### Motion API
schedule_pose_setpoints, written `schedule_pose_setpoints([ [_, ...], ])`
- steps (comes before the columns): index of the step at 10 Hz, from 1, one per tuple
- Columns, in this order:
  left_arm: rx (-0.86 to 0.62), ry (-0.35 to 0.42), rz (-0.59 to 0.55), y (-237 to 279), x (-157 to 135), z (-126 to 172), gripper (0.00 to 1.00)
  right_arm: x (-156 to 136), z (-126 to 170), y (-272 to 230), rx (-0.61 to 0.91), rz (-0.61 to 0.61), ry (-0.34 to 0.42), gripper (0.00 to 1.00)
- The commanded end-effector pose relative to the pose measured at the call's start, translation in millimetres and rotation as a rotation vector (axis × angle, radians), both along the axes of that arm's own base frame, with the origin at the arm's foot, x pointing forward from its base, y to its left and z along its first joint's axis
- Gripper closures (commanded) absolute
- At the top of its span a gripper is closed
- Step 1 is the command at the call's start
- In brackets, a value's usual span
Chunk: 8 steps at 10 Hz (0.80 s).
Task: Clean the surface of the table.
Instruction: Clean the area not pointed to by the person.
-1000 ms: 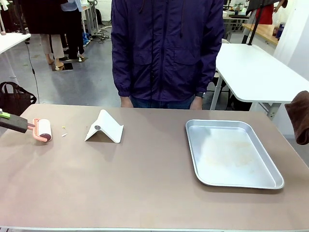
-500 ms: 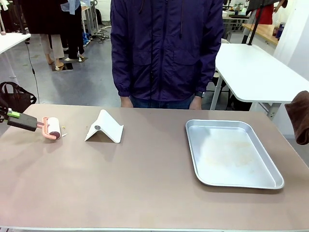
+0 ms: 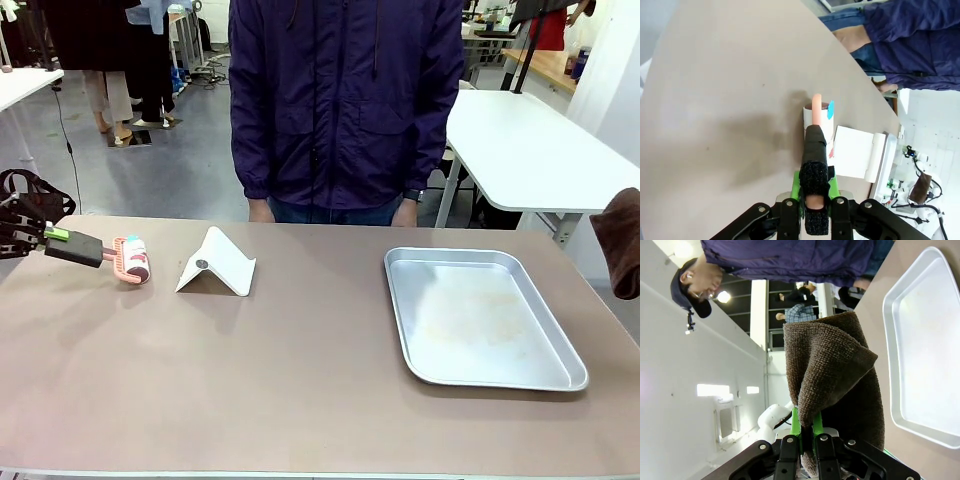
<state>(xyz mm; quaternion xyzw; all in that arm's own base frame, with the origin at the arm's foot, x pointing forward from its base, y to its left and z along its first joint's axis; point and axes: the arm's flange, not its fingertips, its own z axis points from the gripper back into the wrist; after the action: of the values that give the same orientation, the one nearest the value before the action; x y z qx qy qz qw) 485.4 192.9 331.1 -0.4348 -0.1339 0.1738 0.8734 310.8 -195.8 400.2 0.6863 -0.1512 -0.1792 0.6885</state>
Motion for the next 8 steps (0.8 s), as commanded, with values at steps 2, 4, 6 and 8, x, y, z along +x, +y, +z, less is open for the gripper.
schedule_pose_setpoints([
  [2, -0.068, -0.106, -0.010, -2, 11, -4, 0.97, 0, 4, -1, 0.023, -0.008, -0.019, 0.90],
  [4, -0.136, -0.147, -0.040, -6, 19, 2, 0.97, 0, 4, -1, 0.023, -0.008, -0.019, 0.90],
  [6, -0.167, -0.191, -0.071, -1, 14, 17, 0.97, 0, 4, -1, 0.023, -0.008, -0.019, 0.90],
  [8, -0.216, -0.192, -0.150, 12, -17, 55, 0.97, 0, 4, -1, 0.023, -0.008, -0.019, 0.90],
])
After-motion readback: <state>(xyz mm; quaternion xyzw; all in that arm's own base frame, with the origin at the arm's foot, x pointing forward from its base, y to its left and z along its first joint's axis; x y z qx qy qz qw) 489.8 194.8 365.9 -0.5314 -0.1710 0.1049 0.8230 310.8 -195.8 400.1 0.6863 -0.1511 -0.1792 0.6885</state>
